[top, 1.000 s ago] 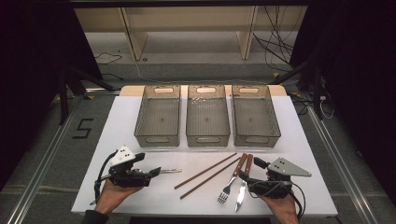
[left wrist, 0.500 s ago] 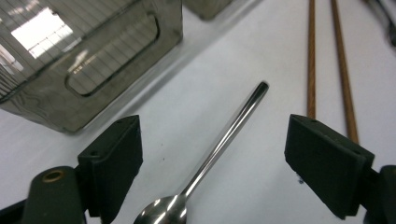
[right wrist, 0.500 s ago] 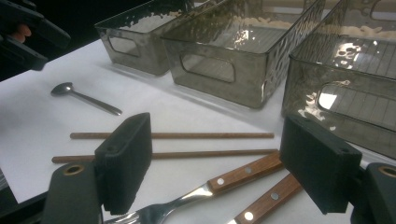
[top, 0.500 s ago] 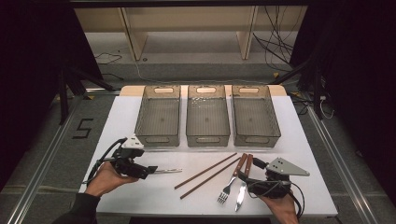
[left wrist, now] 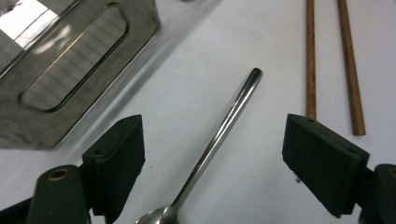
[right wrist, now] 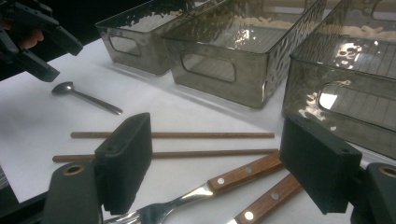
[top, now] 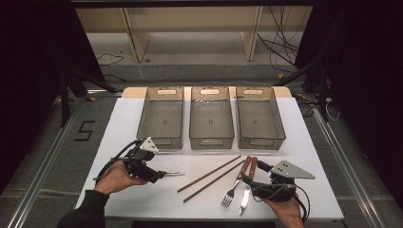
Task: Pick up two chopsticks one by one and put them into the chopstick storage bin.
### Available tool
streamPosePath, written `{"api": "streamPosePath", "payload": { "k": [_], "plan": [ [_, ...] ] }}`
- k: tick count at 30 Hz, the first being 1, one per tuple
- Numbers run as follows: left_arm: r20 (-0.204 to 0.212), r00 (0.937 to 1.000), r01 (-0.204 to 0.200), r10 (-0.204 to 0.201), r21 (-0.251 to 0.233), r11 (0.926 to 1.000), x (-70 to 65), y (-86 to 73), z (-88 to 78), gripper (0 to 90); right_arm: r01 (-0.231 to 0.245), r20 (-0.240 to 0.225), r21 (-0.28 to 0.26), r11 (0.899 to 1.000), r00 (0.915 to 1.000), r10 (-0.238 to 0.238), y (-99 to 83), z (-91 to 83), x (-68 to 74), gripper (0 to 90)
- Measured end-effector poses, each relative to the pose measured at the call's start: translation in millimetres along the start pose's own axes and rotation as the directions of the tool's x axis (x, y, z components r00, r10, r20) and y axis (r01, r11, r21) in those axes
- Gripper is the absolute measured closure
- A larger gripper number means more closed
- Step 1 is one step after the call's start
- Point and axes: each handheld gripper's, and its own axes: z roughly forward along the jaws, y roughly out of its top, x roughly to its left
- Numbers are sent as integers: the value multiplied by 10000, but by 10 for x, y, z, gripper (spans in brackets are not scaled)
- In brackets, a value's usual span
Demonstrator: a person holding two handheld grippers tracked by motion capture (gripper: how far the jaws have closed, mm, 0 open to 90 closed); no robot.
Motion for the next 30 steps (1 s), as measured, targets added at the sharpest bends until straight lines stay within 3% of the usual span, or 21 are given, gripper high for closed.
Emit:
{"api": "streamPosePath", "payload": {
  "k": [16, 25, 30],
  "plan": [
    [797, 9960, -432, 393, 482, 9979, -312, 280, 252, 256, -10, -8, 40, 10000, 10000, 10, 0, 2, -3, 260],
    [1251, 9907, -663, 540, 961, 9932, -511, 420, 444, 363, -8, -12, 59, 10000, 10000, 8, -1, -1, -9, 260],
    [1288, 9904, -674, 498, 1363, 9884, -572, 495, 527, 425, -8, -5, 72, 10000, 10000, 8, -1, -2, -10, 261]
  ]
}}
